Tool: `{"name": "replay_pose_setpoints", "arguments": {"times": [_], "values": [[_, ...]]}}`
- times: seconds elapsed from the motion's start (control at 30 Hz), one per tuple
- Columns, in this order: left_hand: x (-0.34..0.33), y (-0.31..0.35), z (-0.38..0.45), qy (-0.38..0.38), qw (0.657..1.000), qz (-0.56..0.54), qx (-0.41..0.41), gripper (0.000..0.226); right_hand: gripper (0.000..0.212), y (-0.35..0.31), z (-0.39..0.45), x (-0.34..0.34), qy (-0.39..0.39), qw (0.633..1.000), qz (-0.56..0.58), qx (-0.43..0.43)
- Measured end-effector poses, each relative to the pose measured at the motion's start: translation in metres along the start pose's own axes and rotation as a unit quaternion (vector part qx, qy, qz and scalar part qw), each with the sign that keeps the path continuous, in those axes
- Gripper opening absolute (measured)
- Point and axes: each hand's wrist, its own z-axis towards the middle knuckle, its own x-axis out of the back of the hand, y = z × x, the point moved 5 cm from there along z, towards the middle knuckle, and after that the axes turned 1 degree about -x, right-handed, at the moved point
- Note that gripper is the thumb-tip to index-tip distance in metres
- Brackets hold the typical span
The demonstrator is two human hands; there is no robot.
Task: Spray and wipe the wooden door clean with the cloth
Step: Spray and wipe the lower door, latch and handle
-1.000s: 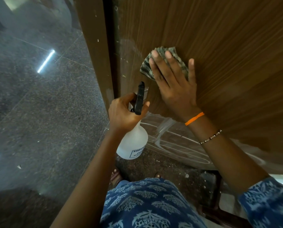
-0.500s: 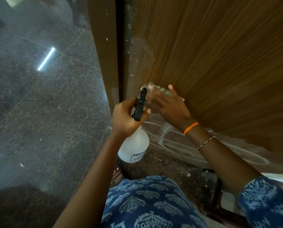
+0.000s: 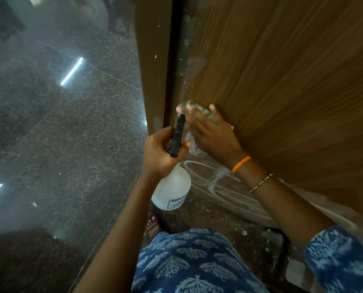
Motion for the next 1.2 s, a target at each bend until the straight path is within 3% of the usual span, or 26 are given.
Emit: {"name": "replay_pose_setpoints", "arguments": {"times": [0.1, 0.17, 0.33, 0.47, 0.57, 0.73, 0.87, 0.93, 1.0, 1.2], "values": [[0.003, -0.002, 0.0, -0.005, 1.0, -0.008, 0.001, 0.031, 0.054, -0.016, -0.006, -0.005, -0.022, 0.999, 0.03, 0.032], [0.004, -0.006, 0.001, -0.008, 1.0, -0.004, 0.006, 0.036, 0.058, -0.006, -0.007, 0.002, -0.005, 0.999, 0.051, -0.015], [0.0, -0.005, 0.009, -0.019, 1.0, 0.003, 0.004, 0.041, 0.042, 0.057, 0.027, 0.049, 0.15, 0.971, 0.002, -0.186], [-0.001, -0.005, 0.016, -0.023, 1.0, -0.008, -0.003, 0.043, 0.039, 0.065, 0.043, 0.061, 0.174, 0.966, -0.012, -0.19], [0.002, -0.01, 0.017, -0.018, 1.0, -0.013, 0.001, 0.044, 0.041, 0.05, 0.044, 0.05, 0.14, 0.981, -0.025, -0.13], [0.008, -0.032, 0.003, -0.016, 0.999, -0.023, 0.045, 0.042, 0.05, -0.008, 0.022, 0.003, 0.015, 1.0, 0.004, -0.017], [0.011, -0.039, -0.006, -0.029, 0.998, -0.008, 0.051, 0.038, 0.086, -0.043, -0.009, -0.029, -0.093, 0.993, -0.005, 0.073], [0.013, -0.039, -0.008, -0.027, 0.998, -0.007, 0.051, 0.036, 0.077, -0.046, -0.016, -0.032, -0.111, 0.99, -0.019, 0.085], [0.013, -0.042, -0.01, -0.023, 0.998, -0.011, 0.063, 0.037, 0.06, -0.037, -0.019, -0.024, -0.096, 0.994, 0.01, 0.053], [0.004, -0.047, -0.006, -0.051, 0.997, -0.02, 0.05, 0.032, 0.051, 0.023, -0.01, 0.019, 0.052, 0.987, -0.028, -0.152]]}}
